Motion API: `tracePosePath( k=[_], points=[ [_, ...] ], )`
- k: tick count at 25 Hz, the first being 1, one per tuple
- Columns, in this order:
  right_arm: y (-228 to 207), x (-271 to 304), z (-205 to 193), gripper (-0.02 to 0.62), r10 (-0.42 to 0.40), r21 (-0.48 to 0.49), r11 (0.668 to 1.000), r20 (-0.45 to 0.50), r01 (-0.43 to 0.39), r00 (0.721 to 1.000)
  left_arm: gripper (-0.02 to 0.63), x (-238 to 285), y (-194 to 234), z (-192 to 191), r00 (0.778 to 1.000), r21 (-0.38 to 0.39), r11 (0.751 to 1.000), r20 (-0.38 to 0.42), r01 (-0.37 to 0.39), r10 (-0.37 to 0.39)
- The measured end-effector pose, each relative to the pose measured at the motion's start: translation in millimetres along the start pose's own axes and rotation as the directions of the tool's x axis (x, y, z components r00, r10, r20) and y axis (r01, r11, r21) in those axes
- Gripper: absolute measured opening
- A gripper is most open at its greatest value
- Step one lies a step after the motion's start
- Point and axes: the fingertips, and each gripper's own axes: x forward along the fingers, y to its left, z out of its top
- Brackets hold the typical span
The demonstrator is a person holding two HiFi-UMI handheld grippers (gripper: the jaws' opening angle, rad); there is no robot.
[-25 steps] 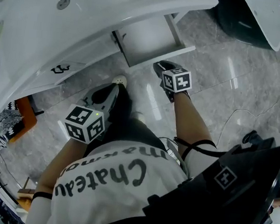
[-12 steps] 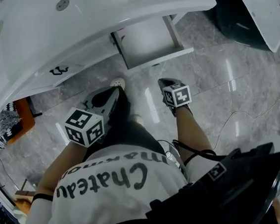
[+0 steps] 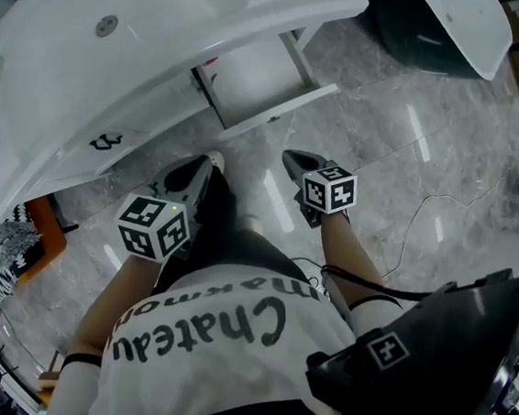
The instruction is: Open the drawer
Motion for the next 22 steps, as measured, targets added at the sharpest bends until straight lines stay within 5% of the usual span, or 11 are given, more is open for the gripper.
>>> tracePosePath(
  k=[5, 15, 22],
  points=[
    [33, -37, 48, 0.005, 0.029, -0.105, 0.994, 0.071, -0.021, 0.997, 0.008, -23, -13, 15, 1.000, -0.011, 1.000, 0.026, -0.013, 0.013],
    [66, -129, 123, 0.005, -0.004, -0.237, 0.969, 0.283, 0.074, 0.959, 0.008, -63, -62, 50, 0.995, -0.007, 1.000, 0.097, 0.025, -0.024],
    [117, -202, 135, 0.005, 0.018, -0.292, 0.951, 0.376, 0.100, 0.926, 0.008, -97, -120, 69, 0.944, 0.072, 0.990, 0.302, 0.120, -0.137]
  ],
)
